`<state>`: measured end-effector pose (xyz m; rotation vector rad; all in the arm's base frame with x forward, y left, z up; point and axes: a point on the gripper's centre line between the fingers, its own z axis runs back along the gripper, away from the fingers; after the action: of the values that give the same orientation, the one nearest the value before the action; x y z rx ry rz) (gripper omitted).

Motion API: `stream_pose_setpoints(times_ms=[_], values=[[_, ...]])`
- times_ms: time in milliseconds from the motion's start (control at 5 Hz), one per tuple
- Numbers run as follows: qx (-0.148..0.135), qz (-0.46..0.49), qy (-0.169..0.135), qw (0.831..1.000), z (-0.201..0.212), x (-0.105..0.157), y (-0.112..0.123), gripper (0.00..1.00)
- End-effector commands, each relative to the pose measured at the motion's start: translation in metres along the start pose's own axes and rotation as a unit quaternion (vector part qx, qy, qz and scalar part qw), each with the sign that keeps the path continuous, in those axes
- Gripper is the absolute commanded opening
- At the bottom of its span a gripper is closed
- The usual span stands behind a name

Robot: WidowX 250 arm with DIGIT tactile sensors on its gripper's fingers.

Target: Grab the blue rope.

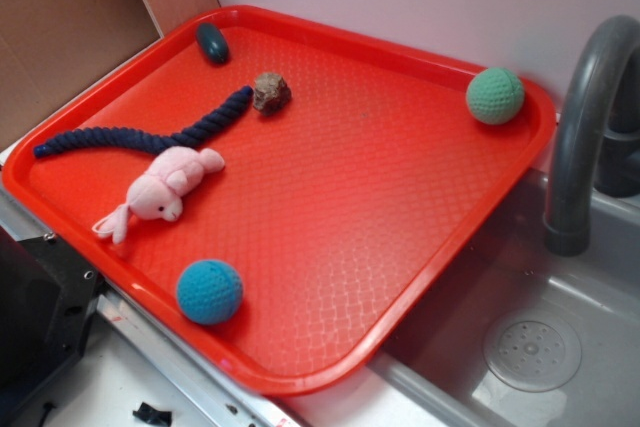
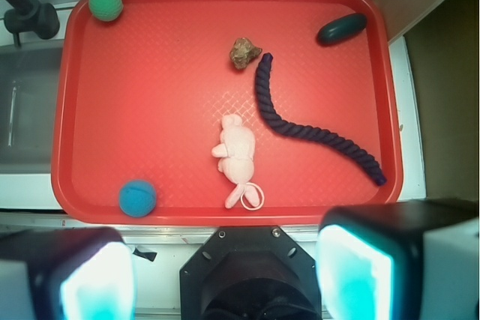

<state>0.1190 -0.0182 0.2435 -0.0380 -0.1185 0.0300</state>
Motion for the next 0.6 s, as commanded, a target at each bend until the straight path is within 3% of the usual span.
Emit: stream_pose_setpoints(times_ms=[0, 200, 400], values=[[0.0, 0.0, 0.0, 1.0, 0.0, 0.0, 0.0, 1.0], [0.002, -0.119, -0.03, 0.992, -0.022, 0.013, 0.026, 1.0], [-0.018, -0.23, -0.061, 0.971, -0.047, 0.022, 0.048, 1.0]])
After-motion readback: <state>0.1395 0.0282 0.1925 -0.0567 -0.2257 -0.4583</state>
